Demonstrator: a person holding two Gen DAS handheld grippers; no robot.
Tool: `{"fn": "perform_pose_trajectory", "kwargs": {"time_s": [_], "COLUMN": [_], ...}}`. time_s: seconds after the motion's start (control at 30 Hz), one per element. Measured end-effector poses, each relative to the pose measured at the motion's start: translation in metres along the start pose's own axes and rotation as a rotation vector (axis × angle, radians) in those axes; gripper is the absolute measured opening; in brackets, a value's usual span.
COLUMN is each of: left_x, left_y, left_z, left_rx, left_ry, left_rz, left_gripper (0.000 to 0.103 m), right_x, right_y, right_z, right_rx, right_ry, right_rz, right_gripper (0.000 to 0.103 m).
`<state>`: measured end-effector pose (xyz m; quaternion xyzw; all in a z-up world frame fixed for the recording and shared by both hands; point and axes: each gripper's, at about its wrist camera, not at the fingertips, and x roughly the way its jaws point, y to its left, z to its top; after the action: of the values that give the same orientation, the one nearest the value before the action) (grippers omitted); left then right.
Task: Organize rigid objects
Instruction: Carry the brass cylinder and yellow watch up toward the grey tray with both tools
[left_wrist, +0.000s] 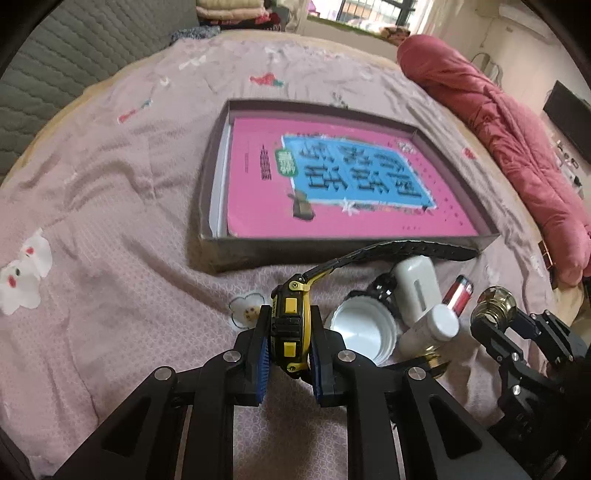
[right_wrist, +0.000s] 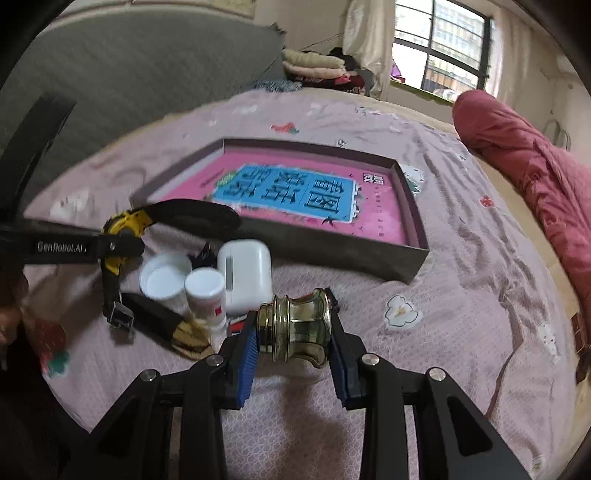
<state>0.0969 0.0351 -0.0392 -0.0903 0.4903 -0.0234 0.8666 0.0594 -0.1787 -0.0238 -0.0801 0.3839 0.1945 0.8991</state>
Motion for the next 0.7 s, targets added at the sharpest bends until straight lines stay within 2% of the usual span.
{"fn": "perform_pose_trajectory", "kwargs": {"time_s": [0.27,0.7], "left_x": [-0.018,-0.028], "left_y": [-0.01,-0.014], "left_z": [0.003,0.006], "left_rx": [0.044,0.059], "left_ry": [-0.082,-0.15], "left_rz": [-0.027,-0.037], "left_gripper": [0.018,0.018], "right_x": [-0.008,-0.01], "right_y": [-0.026,-0.031], "right_z": [0.003,0.019], "right_rx": [0.145,0.116], "right_ry": [-0.04,-0.123], "right_rz": [0.045,0.03], "right_gripper": [0.035,0.035]}}
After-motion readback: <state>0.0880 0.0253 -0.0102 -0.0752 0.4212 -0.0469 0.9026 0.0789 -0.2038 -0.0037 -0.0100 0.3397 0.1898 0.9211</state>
